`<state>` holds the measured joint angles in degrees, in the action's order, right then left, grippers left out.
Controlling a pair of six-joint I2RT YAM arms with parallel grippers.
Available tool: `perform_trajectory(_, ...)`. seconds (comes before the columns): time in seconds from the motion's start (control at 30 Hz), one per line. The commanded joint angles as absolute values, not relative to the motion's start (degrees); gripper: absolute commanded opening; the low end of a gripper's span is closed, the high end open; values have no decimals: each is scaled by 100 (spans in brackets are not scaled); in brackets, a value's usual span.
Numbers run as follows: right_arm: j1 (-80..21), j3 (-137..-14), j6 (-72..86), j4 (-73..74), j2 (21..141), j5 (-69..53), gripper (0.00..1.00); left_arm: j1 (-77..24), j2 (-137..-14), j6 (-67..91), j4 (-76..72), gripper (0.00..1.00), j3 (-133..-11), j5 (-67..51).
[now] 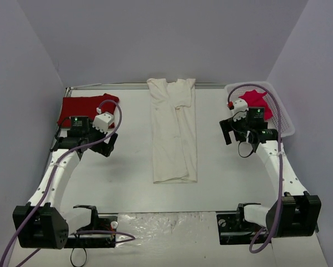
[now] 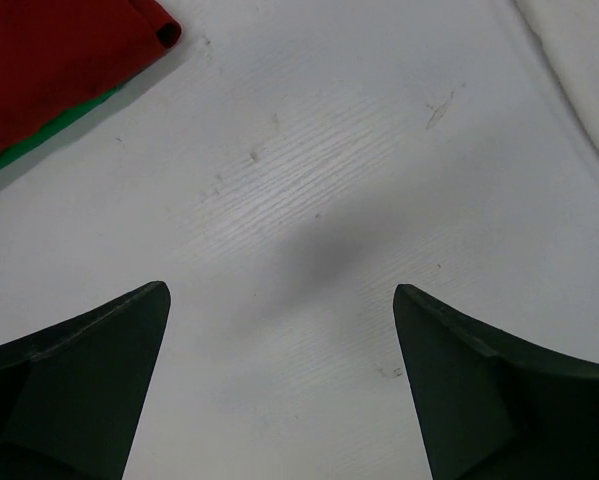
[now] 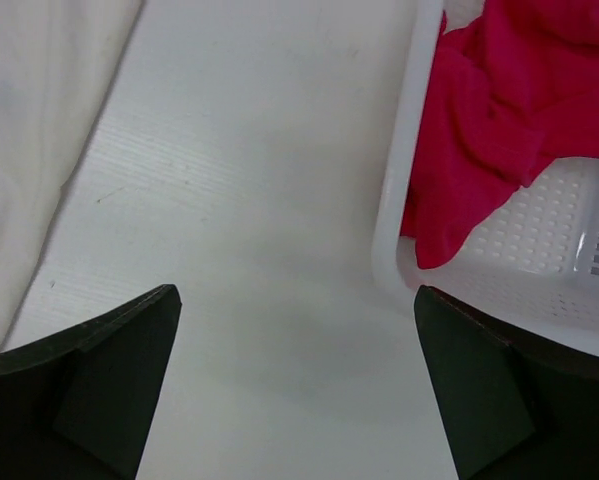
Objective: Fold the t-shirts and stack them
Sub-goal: Grab the bottom of the folded rectangular tshirt with both arms
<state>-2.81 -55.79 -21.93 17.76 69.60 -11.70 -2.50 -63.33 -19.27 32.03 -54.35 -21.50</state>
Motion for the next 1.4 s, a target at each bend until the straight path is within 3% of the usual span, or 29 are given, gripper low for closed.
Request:
perform_trajectory(0.0, -71, -5528, -1697, 1354, 6943, -924, 100, -202, -6635, -1819, 2707, 94, -5440, -1811)
perform_trajectory(0.3, -44, -5203, -880, 255, 6065, -334, 100, -202, -6697, -1679, 2628, 94, -5256, -1705)
perform_trajectory(0.6, -26, -5651, -1449, 1397, 6697, -1757, 100, -193, -6908, -1969, 3014, 94, -5317, -2232)
perform_trajectory(1.37, -193, -5300, -1978, 1397, 7136, -836, 100, -176, -7189, -2549, 3621, 94, -5405, -2935)
